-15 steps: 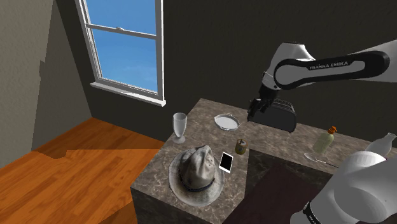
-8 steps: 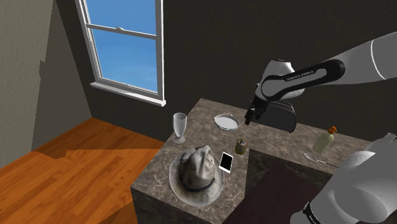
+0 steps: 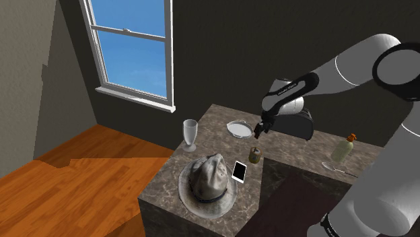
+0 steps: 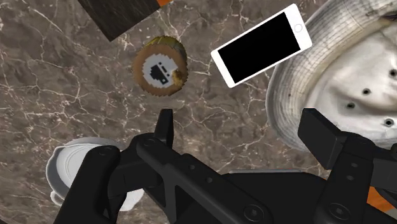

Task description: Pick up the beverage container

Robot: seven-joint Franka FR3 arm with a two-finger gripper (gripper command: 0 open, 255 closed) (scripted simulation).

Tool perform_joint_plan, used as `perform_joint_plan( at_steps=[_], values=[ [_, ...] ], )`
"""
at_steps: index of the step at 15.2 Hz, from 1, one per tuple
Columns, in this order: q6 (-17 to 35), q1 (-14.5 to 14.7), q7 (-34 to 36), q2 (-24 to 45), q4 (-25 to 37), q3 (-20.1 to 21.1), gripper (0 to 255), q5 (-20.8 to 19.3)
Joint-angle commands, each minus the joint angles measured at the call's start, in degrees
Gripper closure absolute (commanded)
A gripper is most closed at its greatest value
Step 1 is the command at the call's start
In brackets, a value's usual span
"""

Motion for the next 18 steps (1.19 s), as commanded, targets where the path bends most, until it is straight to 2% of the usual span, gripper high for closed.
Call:
perform_joint_plan(
  at_steps=[1,8,13,18],
  values=[
    [2.6,-0.7,-3.9,5.7,2.1,0.2,0,3.8],
    [6.5,-6.6,-13.6,22.3,12.4,4.5,0,12.2],
    [7.5,-10.8,-17.3,33.6,21.6,7.4,0,14.4],
    [9.4,-11.7,-17.9,36.5,22.7,8.5,0,15.3]
  ],
)
